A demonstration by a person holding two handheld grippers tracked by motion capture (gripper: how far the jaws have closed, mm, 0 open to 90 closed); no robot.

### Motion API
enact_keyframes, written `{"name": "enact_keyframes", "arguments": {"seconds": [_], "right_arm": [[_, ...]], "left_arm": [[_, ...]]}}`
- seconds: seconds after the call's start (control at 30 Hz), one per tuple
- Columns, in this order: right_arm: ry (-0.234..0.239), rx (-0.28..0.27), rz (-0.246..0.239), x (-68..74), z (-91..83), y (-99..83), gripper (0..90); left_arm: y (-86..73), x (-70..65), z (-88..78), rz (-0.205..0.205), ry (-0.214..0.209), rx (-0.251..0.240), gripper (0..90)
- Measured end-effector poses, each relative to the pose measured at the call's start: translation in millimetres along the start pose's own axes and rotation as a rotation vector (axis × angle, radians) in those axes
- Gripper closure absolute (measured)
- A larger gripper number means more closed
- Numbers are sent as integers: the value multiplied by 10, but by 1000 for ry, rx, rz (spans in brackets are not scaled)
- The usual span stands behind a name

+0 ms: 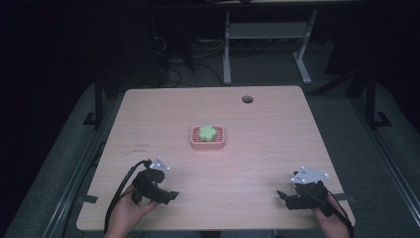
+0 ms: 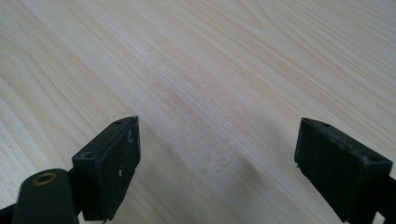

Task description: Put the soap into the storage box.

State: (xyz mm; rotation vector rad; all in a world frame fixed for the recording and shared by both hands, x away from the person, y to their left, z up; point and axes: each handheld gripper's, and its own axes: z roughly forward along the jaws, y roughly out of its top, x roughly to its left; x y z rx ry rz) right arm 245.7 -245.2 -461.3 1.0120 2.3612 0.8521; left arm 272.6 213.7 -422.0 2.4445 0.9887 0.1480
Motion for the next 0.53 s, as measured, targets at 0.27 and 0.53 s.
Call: {"name": "enact_keyframes", "arguments": {"seconds": [0.27, 0.53], "right_arm": [[0, -1, -3, 3, 0, 1, 138], [3, -6, 1, -2, -20, 3, 138]], "left_arm": [[-103, 3, 36, -17, -9, -4, 222], [-161, -51, 74, -1, 3, -8, 223]]}}
